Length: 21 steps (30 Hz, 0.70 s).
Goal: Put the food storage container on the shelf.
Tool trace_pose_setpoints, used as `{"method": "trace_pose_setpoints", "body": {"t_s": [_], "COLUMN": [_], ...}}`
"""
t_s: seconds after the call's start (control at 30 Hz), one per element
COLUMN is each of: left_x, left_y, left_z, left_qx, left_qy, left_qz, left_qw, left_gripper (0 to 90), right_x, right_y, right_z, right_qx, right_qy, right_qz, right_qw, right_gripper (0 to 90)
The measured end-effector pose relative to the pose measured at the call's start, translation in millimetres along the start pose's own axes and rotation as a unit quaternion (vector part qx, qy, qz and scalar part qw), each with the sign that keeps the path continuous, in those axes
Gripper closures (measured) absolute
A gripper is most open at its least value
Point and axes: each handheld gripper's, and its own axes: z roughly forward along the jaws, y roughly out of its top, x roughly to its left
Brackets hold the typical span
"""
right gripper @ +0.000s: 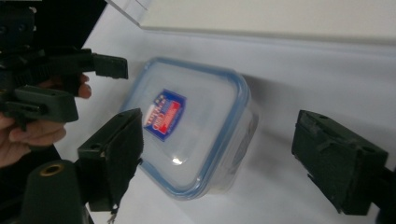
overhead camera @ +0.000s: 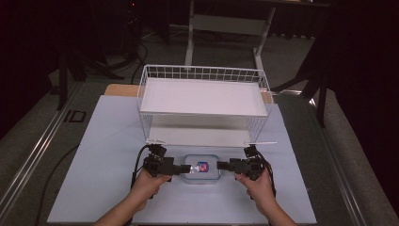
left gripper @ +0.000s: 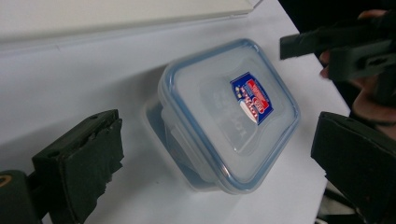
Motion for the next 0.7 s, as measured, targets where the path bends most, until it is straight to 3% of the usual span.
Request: {"method": "trace_pose_setpoints", "body": {"t_s": [0.07,0.1,0.2,0.3,0.43,0.53,0.7], "left_x": [4.3,4.3,9.5,11.1,12.7,12.5,14.7], "left_y": [-1.9,-1.9,-5.1,-5.4,-6.1,-6.6,-8.2], "left_z": [4.1,4.1,9.6,12.2,16.8,19.1,22.3], "left_qx": [0.004,0.004,0.006,0.01,0.019,0.023,0.029], "left_qy": [-0.015,-0.015,-0.024,-0.02,-0.023,-0.029,-0.03], "left_qz": [-0.019,-0.019,-0.052,-0.058,-0.069,-0.072,-0.081], "left_qw": [0.9997,0.9997,0.9983,0.9981,0.9972,0.9967,0.9958], "left_gripper": [3.3,3.8,6.0,13.7,17.4,23.2,33.0], "right_x": [-1.3,-1.9,-2.7,-4.1,-8.1,-11.2,-9.7], "right_y": [-1.0,-1.7,-3.9,-5.3,-6.7,-7.3,-8.4], "right_z": [5.9,9.0,16.8,21.0,24.3,27.1,29.5], "right_qx": [0.012,0.018,0.034,0.04,0.044,0.051,0.057], "right_qy": [0.005,0.008,0.01,0.01,0.027,0.035,0.038], "right_qz": [0.014,0.018,0.039,0.052,0.071,0.088,0.087], "right_qw": [0.9998,0.9996,0.9986,0.9978,0.9961,0.9942,0.9939], "right_gripper": [20.6,20.9,22.2,23.4,25.1,30.9,37.5]}}
